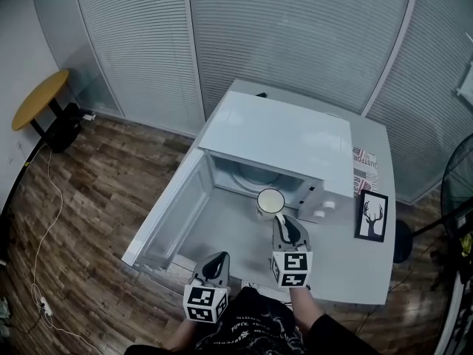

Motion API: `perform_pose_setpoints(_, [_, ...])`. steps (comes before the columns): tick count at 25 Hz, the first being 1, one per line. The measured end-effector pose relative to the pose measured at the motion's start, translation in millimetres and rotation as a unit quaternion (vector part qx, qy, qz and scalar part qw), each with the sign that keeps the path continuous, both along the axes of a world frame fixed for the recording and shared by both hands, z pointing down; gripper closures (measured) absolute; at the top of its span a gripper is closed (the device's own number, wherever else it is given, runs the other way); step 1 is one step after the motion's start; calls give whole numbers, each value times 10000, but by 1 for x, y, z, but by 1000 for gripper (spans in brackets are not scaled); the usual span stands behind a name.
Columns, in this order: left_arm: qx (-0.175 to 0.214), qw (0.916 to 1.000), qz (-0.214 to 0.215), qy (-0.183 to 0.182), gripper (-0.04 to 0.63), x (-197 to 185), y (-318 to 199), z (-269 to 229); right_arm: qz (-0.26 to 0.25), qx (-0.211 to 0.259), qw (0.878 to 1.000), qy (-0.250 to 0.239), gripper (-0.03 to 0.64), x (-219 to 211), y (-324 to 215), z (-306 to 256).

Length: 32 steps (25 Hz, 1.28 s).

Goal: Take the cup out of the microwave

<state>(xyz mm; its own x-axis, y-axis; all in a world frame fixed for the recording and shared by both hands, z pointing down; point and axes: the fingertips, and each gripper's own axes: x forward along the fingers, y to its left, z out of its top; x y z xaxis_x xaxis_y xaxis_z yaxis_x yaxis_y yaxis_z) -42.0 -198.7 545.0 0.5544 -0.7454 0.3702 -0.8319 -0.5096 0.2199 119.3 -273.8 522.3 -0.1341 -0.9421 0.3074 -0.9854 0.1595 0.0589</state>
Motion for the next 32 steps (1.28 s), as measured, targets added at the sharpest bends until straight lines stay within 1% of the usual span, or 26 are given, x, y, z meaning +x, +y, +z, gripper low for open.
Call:
perform_pose_setpoints(14, [108, 9999, 25, 82, 589, 2, 17, -5, 9, 70, 9999, -105, 555, -3, 44, -7])
perform_pose_setpoints(18, [209, 9997, 76, 95, 589, 7, 19, -9, 27, 115, 9999, -111, 555, -2, 55, -10])
perform_pose_setpoints(25, [393, 9991, 26, 149, 589, 7, 23, -20, 37, 139, 9998, -159, 555, -3, 75, -12])
perform_pose_setpoints(32, [401, 9991, -39, 129, 589, 1, 30, -20, 104, 170, 9997, -164, 555, -3, 95, -14])
